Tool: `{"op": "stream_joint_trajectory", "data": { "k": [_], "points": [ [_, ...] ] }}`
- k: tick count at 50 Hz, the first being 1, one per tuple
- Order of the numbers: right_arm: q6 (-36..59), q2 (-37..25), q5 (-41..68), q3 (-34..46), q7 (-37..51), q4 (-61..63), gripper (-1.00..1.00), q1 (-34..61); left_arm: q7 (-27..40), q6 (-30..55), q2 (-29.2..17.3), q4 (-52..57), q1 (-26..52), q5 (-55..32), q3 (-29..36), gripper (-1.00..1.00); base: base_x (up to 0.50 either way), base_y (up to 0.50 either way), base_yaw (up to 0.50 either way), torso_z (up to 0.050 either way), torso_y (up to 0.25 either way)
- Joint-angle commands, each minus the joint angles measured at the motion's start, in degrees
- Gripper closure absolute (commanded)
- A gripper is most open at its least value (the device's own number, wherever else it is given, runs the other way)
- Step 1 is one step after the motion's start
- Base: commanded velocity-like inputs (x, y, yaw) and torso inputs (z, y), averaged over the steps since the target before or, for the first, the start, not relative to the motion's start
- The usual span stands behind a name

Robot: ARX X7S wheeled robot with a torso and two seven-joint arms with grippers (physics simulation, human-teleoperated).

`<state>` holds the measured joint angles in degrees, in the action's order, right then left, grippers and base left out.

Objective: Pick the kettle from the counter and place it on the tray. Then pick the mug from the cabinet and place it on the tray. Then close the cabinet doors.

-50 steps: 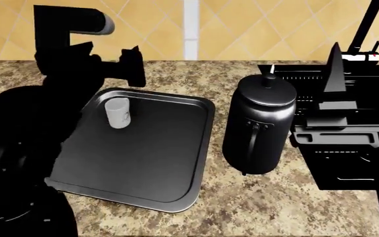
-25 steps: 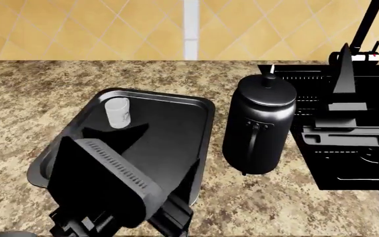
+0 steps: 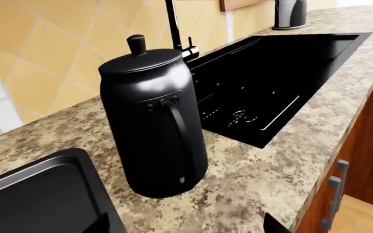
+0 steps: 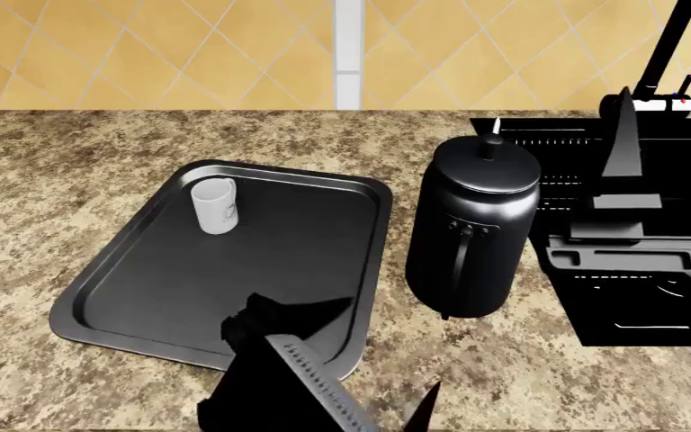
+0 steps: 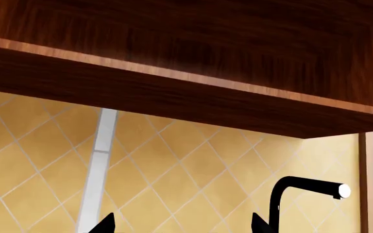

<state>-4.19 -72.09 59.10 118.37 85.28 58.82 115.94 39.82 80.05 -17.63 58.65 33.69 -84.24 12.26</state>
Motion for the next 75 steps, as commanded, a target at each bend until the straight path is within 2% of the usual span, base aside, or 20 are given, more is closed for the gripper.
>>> {"op": "stream_joint_trajectory", "data": {
  "k": [1,9,25,47,75],
  "points": [
    [-0.05,-0.24,-0.47,-0.02,-0.17,-0.12,-1.00,-0.50,-10.26,-10.36,-1.02,-4.01,-1.00,23.23,15.48,-1.00,0.00,0.00,0.00,0.000,0.000],
    [-0.39,-0.83,-0.82,-0.09,-0.58,-0.22,-1.00,-0.91,-10.46,-11.64,2.33,-9.63,1.12,27.80,19.15,-1.00,0.00,0.00,0.00,0.000,0.000],
    [-1.82,-1.33,-1.92,-0.01,-1.46,-1.24,-1.00,-2.70,-10.97,-14.24,8.36,-20.08,6.46,30.73,21.62,-1.00,0.00,0.00,0.00,0.000,0.000],
    [-3.38,-2.74,-4.22,0.26,-2.53,-2.06,-1.00,-5.32,-13.20,-20.09,12.37,-32.63,8.38,37.26,28.40,-1.00,0.00,0.00,0.00,0.000,0.000],
    [-4.90,-4.05,-6.00,0.21,-3.26,-2.83,-1.00,-7.79,-10.17,-23.30,16.78,-41.87,13.96,36.89,32.23,-1.00,0.00,0.00,0.00,0.000,0.000]
  ]
}}
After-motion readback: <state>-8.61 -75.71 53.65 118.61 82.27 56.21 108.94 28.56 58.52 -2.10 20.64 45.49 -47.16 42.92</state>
